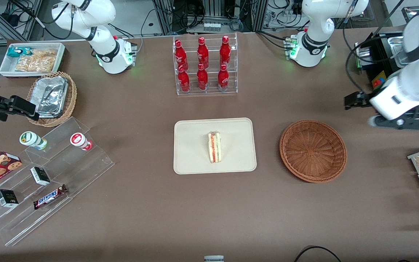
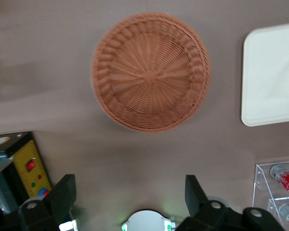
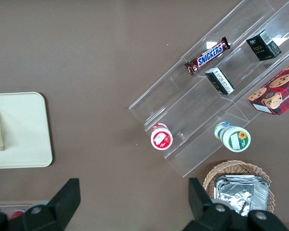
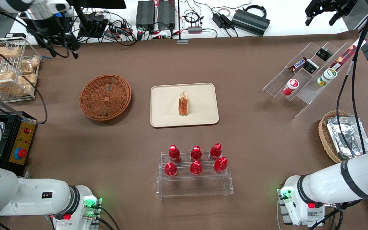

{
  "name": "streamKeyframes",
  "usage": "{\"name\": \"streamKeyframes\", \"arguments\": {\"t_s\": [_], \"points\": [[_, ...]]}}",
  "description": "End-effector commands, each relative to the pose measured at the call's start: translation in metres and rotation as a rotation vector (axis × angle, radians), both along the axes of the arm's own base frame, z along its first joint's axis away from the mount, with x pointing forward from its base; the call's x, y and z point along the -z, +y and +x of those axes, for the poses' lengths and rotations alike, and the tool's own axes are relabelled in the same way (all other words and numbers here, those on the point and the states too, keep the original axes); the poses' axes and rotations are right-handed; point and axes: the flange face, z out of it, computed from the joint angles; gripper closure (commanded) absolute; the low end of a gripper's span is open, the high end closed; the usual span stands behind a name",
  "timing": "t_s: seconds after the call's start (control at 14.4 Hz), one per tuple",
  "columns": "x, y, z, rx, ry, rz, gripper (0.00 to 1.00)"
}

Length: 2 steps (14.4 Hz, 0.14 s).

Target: Place sandwich from basket to tray

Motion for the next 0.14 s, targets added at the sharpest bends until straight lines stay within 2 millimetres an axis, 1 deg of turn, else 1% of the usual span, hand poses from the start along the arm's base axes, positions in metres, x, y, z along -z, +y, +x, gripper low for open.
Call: {"name": "streamKeyframes", "arguments": {"t_s": [0.0,0.07], "points": [[-0.0350,0.0199,-0.0089,-0.028,-0.065,0.001,0.00],[-0.0409,0.0296,-0.0089,-0.046,-0.077,0.000,0.00]]}}
